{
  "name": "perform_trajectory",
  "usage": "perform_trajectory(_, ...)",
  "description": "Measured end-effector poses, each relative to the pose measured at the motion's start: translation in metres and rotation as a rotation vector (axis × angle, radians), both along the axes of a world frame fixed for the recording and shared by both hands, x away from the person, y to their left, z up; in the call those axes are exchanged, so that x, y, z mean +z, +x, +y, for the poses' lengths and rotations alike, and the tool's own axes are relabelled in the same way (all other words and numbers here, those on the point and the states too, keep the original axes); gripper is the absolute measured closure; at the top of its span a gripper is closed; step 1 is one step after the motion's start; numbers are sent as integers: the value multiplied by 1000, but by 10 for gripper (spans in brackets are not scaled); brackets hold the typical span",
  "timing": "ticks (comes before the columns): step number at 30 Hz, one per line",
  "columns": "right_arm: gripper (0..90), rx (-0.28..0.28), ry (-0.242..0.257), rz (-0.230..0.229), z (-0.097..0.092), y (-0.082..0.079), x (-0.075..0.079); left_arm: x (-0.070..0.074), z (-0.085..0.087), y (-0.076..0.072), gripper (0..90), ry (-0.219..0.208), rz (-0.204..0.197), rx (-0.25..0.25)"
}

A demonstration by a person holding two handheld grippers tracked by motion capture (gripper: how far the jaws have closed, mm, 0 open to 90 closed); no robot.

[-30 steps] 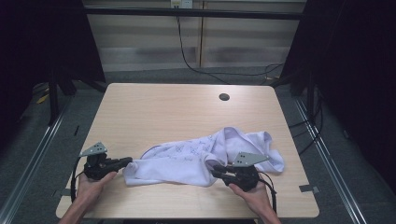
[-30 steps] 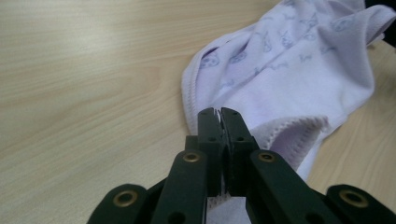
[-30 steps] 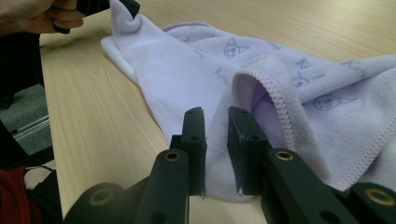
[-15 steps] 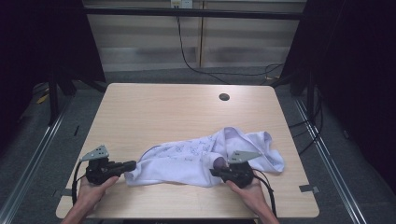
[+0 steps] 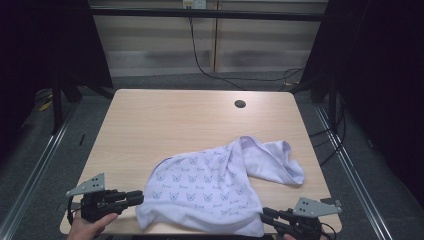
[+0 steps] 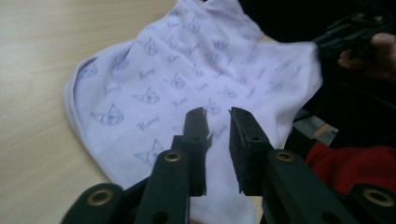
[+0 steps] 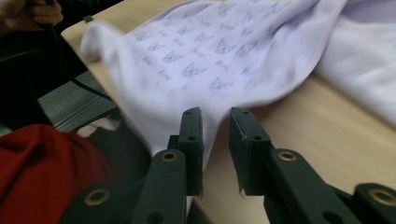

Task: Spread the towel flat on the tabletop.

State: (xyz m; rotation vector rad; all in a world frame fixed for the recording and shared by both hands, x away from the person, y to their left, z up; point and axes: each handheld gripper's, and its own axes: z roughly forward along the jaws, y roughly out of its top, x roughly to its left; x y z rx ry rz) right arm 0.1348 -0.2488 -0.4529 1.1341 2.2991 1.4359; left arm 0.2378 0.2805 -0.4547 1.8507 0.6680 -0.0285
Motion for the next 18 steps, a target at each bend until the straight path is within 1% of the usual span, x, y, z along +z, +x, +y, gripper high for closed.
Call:
perform_trajectory(1,717,-16,-13,-22,-1,4,2,3,0,5,707,13,-13,16)
perform_trajectory(2,707,-32,-2,-34,-2,9,3,5,-2,11,698,18,-16,22)
perform_trajectory(3,707,-32,-2,-34,-2,9,3,5,-2,11,685,18,-16,22)
perform_trajectory(4,669,-40,5,-35,-1,25,3,1,-8,28,662,37,1,49)
perform_trajectory(5,657,-43,19,-29,0,35,1,-3,-12,38,653,59,7,60)
perform_trajectory(6,648,-29,15,-19,3,46,-2,-8,-18,49,648,73,30,59)
perform_trajectory(7,628,-33,-17,-15,7,59,-6,-13,-23,61,634,87,45,74)
perform_trajectory(8,618,-39,-40,-5,12,72,-10,-18,-28,71,617,94,53,101)
perform_trajectory(9,614,-37,-44,13,16,87,-14,-23,-32,82,596,104,65,101)
perform_trajectory(10,606,-47,-52,15,19,100,-18,-28,-36,90,585,108,72,127)
perform_trajectory(11,597,-58,-60,20,21,114,-21,-33,-40,98,562,120,76,145)
perform_trajectory(12,583,-69,-70,29,23,126,-23,-38,-43,104,521,134,90,152)
perform_trajectory(13,572,-77,-64,39,25,138,-26,-42,-48,110,504,162,99,156)
perform_trajectory(14,565,-75,-61,46,28,148,-28,-46,-51,114,477,166,103,167)
perform_trajectory(15,546,-89,-79,48,32,156,-30,-50,-53,118,468,148,123,174)
perform_trajectory(16,532,-104,-93,53,35,164,-33,-53,-57,121,471,152,149,171)
perform_trajectory(17,534,-108,-91,58,38,170,-36,-57,-60,123,489,180,156,154)
perform_trajectory(18,586,-115,-83,67,40,173,-40,-57,-60,123,584,180,156,154)
